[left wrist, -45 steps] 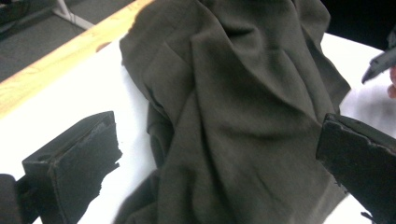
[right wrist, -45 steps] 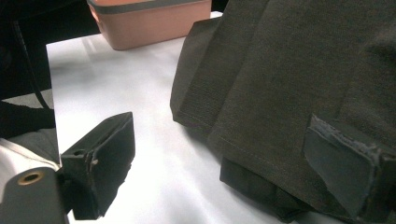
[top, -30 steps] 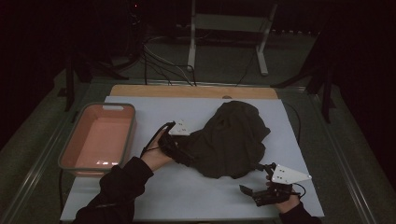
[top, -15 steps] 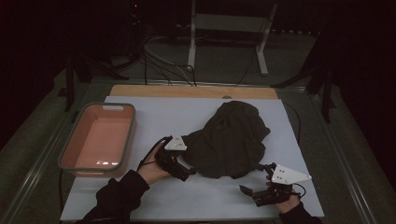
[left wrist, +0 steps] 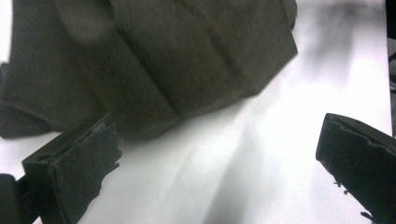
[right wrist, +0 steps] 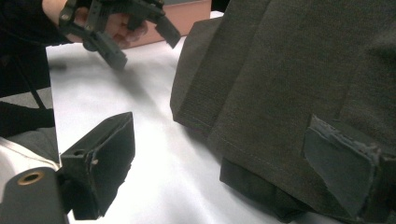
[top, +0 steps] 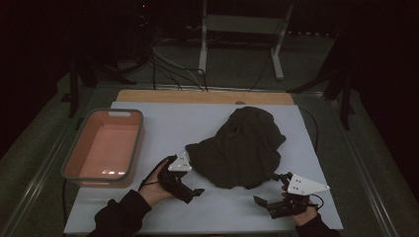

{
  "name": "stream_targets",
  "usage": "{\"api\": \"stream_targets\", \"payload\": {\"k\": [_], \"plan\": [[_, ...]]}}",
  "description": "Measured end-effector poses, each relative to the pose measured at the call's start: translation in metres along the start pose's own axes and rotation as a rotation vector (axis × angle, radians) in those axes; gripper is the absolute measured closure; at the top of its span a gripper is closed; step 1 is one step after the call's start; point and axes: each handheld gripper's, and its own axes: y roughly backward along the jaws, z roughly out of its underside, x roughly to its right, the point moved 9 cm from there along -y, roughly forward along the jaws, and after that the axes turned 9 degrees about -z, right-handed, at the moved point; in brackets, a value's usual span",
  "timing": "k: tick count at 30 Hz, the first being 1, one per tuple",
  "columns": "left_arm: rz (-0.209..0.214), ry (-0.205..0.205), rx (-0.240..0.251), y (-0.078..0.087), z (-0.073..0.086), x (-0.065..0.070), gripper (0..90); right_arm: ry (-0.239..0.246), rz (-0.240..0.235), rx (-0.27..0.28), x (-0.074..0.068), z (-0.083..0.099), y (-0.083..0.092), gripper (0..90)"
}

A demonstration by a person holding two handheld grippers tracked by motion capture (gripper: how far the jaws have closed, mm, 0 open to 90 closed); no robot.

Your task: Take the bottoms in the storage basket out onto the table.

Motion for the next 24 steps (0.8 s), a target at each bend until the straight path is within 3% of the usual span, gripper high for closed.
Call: {"api": "stream_targets", "payload": {"k": [4,24], "plan": [[-0.003,-0.016,-0.022,0.004,0.012,0.002,0.0,0.000,0.001,-0.001,0.000,0.000,0.000,9.9],[-0.006,0.031,-0.064,0.033,0.059,-0.002,0.0,0.002,0.000,-0.003,0.000,0.000,0.000,9.9]]}}
